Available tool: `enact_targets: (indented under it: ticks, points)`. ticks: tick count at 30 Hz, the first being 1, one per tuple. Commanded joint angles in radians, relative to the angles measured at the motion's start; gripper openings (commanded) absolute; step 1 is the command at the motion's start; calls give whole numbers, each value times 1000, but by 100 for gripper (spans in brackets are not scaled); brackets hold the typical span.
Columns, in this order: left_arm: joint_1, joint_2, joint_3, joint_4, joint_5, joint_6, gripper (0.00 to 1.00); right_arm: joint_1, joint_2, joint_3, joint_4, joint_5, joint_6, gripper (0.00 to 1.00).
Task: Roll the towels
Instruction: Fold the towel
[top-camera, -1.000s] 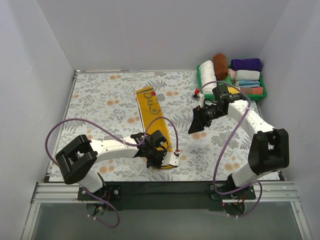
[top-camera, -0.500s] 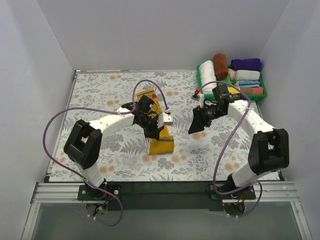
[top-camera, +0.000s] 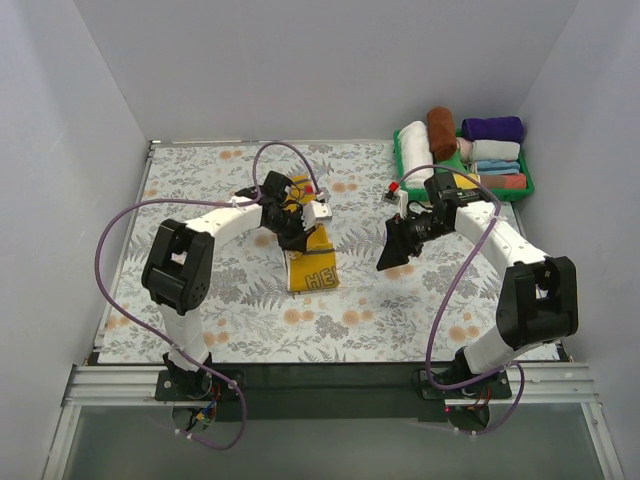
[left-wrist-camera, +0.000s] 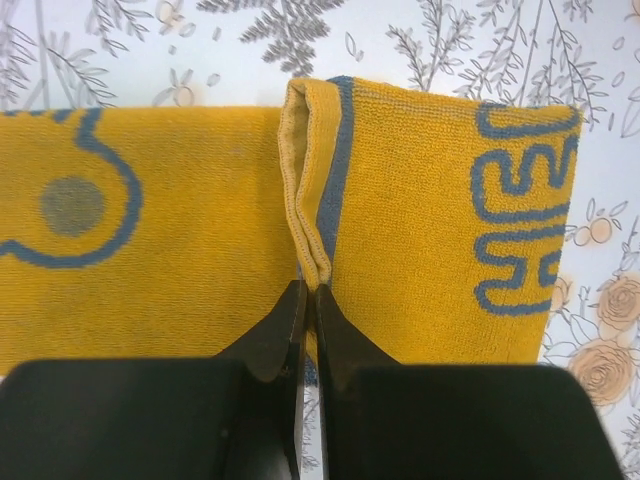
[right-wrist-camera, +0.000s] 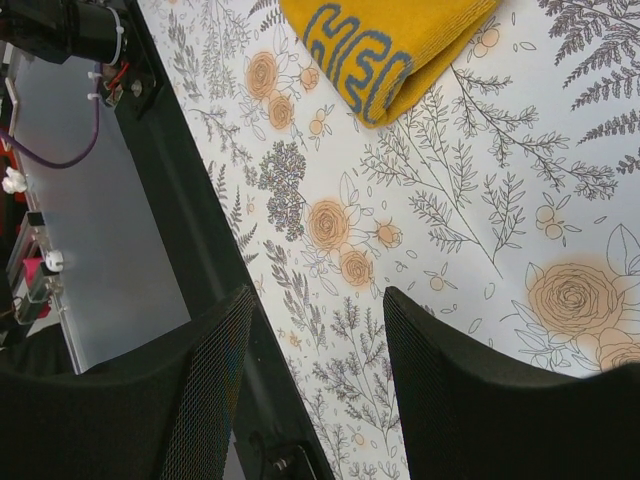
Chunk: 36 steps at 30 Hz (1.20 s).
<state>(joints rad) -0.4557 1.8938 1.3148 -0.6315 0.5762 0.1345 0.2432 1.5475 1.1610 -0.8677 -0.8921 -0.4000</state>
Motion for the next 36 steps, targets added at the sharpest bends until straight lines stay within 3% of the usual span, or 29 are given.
enact_targets:
  ticks: [1,36]
  points:
    - [17,4,44,38,-13,17,0,-4,8,-11,-11,-28,-19,53]
    - [84,21,72,162,-85,19,0,-4,34,-40,-10,-56,-30,54]
